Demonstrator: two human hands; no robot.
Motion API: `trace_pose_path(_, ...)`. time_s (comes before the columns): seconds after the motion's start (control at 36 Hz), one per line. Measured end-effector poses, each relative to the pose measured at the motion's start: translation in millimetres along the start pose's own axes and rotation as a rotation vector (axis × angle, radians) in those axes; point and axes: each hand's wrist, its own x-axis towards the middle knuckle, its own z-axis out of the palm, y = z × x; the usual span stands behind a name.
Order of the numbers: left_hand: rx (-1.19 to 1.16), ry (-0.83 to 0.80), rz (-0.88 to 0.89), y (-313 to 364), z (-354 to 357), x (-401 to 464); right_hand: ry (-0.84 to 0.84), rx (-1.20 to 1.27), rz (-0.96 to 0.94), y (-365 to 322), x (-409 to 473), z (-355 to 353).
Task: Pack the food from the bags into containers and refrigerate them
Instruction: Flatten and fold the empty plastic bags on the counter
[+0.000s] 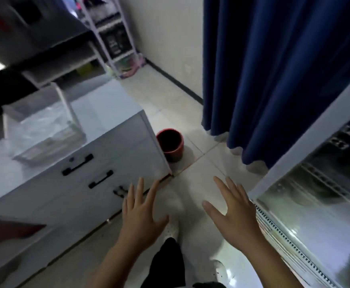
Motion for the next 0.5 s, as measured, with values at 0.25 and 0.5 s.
trace_pose_path(0.25,-0.122,0.073,-0.229,-90.6,-17.3,-34.4,-0.220,-0.117,-0.175,-86.8,23.4,65.5)
trace_pose_path(0.5,-0.175,0.142,-0.370,-211.7,-35.2,-39.6,-0.364,-0.308,-0.278,-190.5,54.2,153.2)
